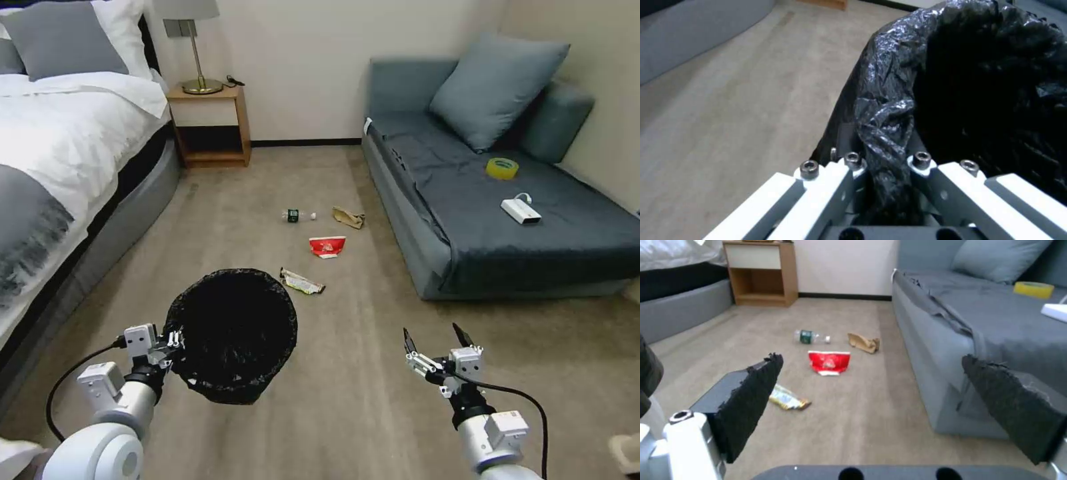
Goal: Pick up the trash bin, then pick up the garbage on the floor and place it into the trash bin.
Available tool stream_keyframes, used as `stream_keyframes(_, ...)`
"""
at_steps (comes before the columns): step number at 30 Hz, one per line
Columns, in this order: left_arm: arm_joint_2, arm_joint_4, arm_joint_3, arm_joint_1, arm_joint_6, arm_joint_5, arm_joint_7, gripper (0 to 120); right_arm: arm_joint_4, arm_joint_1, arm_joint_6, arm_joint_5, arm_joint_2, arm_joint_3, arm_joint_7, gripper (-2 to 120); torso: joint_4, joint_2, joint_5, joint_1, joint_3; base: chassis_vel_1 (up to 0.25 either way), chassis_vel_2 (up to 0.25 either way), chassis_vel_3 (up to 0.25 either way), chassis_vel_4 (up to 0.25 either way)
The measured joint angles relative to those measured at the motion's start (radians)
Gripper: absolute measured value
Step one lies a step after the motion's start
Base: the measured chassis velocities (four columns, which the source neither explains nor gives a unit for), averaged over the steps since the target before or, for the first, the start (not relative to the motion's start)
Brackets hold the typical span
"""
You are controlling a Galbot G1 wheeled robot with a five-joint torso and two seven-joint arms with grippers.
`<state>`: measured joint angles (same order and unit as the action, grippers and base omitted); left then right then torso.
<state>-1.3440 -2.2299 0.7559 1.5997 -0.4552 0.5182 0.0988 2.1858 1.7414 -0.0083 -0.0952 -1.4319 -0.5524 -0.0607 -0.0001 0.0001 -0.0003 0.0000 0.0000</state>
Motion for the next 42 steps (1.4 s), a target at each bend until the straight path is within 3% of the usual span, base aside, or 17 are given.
stream_keyframes(29, -0.004, 0.0, 0.001, -0.001, 0.015, 0.004, 0.005, 4, -0.034, -0.029, 0.107, -0.022, 0.011, 0.017, -0.009, 100, -0.0001, 0.0, 0.0, 0.0, 0.0, -0.281, 0.283, 0.272, -0.284)
stream_keyframes(33, -0.005, -0.007, 0.005, 0.001, 0.016, 0.003, 0.005, 4, -0.051, -0.048, 0.15, -0.033, 0.021, 0.025, -0.02, 100, 0.0002, 0.0, 0.0002, 0.0, 0.0, -0.123, 0.103, 0.106, -0.116)
stream_keyframes(42, 0.01, -0.009, 0.027, -0.013, 0.017, -0.018, -0.001, 4, -0.083, -0.119, 0.129, -0.04, 0.086, 0.074, -0.037, 100, 0.0, 0.0, 0.0003, 0.0, 0.0, 0.003, -0.017, -0.012, 0.005)
